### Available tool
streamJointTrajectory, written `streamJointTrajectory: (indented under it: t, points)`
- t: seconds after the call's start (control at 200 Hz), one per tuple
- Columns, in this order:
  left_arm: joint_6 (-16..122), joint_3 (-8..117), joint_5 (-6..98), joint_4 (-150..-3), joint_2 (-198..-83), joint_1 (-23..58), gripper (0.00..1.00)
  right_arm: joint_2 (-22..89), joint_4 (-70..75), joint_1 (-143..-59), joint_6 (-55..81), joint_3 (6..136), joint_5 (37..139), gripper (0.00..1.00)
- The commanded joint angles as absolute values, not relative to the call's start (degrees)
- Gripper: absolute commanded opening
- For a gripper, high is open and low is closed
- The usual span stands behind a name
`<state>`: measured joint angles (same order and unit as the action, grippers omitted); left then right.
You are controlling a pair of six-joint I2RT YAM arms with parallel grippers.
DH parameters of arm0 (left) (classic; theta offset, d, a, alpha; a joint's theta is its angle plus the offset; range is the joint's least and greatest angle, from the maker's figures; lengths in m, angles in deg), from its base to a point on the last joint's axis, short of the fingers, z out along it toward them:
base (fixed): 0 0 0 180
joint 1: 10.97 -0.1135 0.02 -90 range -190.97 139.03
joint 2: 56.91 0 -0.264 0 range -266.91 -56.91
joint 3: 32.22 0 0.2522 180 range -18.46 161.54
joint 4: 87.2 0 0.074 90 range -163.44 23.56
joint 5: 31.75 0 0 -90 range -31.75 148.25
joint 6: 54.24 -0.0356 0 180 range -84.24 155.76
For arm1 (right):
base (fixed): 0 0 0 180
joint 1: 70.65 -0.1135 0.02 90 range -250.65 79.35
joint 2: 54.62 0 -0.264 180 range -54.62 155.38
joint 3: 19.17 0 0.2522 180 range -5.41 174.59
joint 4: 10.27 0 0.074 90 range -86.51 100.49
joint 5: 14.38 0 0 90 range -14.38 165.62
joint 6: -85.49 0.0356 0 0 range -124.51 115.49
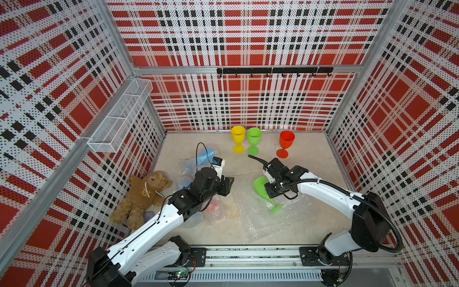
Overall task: Unpack wine glasses from bubble wrap
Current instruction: Adjust the bubble wrap on the bubble wrap.
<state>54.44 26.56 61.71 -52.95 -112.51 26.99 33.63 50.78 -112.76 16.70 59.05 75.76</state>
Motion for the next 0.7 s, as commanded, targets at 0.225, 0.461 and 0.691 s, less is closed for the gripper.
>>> streamJointTrajectory:
  t: [0.225,0.461,0.691]
  points:
    - [52.9,25.6,62.5,-56.2,-111.8,26.9,0.54,44.0,46.1,-119.1,19.1,62.3,79.3,0.09]
    - [52.9,25.2,63.1,-56.4,-110.4,27.3,0.54,53.4,43.8,-122.0,19.5,64.5,79.9,0.17]
    - [52.8,25.1,63.3,-56.5,-109.7,27.6,0.54,47.1,55.5,-122.0,17.9,73.2,77.0,0.36]
